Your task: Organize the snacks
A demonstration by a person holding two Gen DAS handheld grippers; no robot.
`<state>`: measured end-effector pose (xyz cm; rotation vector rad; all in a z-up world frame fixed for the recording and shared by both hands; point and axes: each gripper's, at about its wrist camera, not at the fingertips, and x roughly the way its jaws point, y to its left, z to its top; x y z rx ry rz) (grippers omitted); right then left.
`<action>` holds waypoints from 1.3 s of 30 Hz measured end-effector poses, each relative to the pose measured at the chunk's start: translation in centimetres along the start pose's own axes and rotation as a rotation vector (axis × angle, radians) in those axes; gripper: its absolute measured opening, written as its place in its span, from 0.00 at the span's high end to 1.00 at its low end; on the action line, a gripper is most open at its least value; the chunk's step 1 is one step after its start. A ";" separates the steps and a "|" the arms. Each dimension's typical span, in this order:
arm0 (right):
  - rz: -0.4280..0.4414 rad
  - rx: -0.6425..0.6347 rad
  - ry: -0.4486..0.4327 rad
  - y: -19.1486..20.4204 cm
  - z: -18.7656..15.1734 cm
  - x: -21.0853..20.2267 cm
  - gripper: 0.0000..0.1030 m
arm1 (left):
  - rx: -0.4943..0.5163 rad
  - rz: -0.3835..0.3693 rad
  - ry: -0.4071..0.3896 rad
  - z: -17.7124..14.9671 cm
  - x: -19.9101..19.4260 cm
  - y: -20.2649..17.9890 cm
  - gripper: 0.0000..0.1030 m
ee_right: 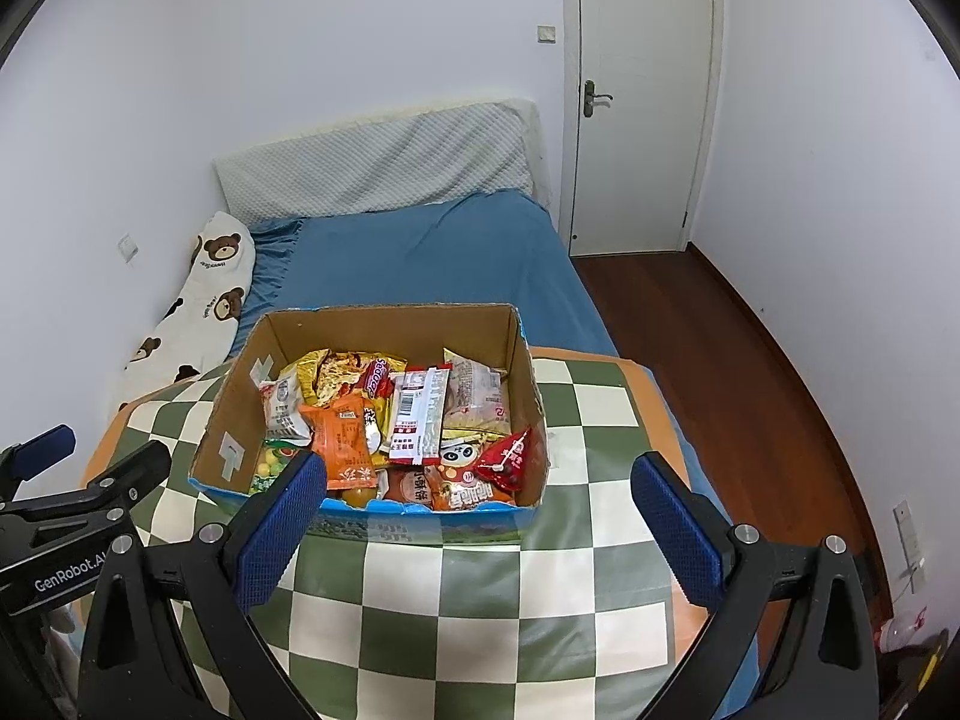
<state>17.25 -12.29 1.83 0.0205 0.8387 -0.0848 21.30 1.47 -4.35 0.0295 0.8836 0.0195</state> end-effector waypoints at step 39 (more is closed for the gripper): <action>-0.008 -0.015 0.012 -0.2 -0.5 0.0 0.00 | 0.013 -0.017 0.025 -0.7 0.2 -0.5 0.00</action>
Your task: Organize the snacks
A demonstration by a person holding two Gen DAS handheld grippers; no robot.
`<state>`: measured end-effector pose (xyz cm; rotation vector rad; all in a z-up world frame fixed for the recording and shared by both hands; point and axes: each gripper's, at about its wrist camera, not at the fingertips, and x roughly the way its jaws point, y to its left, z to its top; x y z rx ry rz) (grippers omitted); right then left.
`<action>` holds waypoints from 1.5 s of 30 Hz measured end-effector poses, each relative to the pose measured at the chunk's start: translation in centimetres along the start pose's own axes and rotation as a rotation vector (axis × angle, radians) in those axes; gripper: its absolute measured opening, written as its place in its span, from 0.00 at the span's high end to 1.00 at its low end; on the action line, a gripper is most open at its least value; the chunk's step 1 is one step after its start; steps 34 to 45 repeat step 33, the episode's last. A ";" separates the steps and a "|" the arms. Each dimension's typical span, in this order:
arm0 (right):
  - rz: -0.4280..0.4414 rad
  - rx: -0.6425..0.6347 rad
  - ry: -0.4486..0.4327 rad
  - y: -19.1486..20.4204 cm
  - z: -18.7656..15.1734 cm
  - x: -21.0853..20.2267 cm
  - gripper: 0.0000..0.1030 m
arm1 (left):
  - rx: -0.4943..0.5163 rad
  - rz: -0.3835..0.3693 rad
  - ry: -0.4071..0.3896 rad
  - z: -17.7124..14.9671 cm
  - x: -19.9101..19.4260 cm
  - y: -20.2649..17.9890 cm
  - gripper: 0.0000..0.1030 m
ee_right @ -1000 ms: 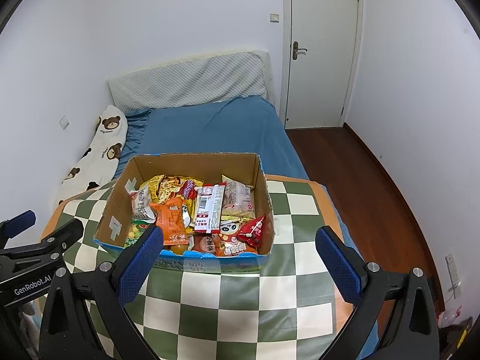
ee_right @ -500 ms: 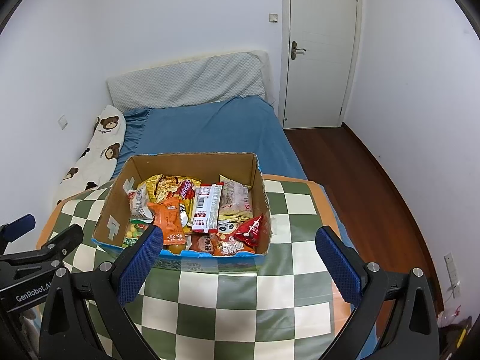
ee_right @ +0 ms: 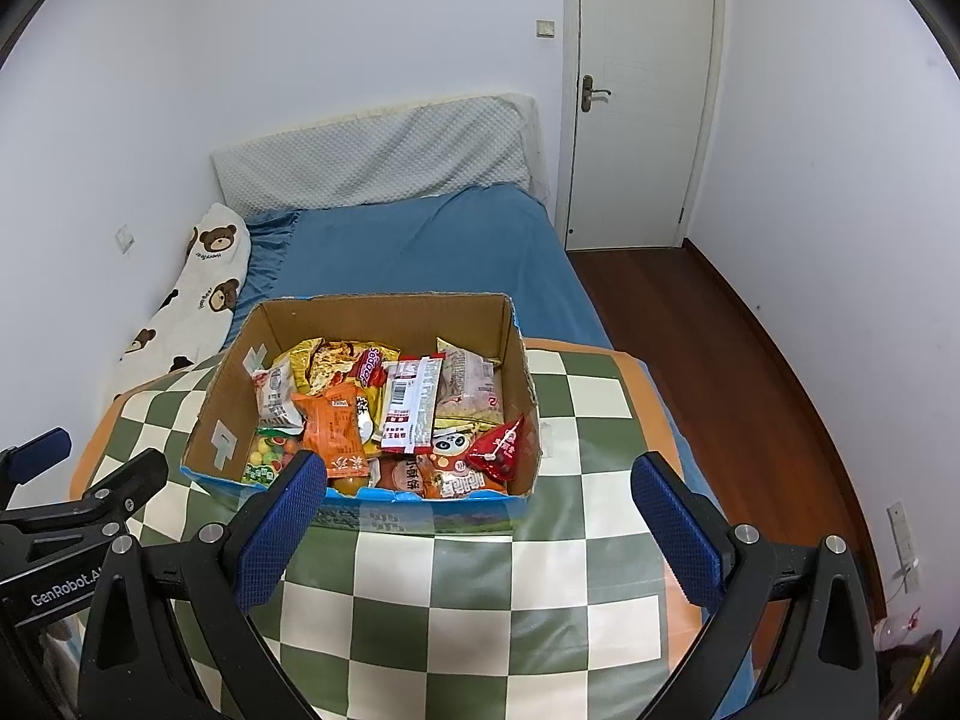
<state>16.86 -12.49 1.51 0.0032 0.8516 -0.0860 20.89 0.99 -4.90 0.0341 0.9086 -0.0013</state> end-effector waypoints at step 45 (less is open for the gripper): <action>-0.004 0.005 0.000 -0.2 0.1 -0.2 0.00 | -0.002 0.005 -0.013 0.4 -0.5 0.2 0.00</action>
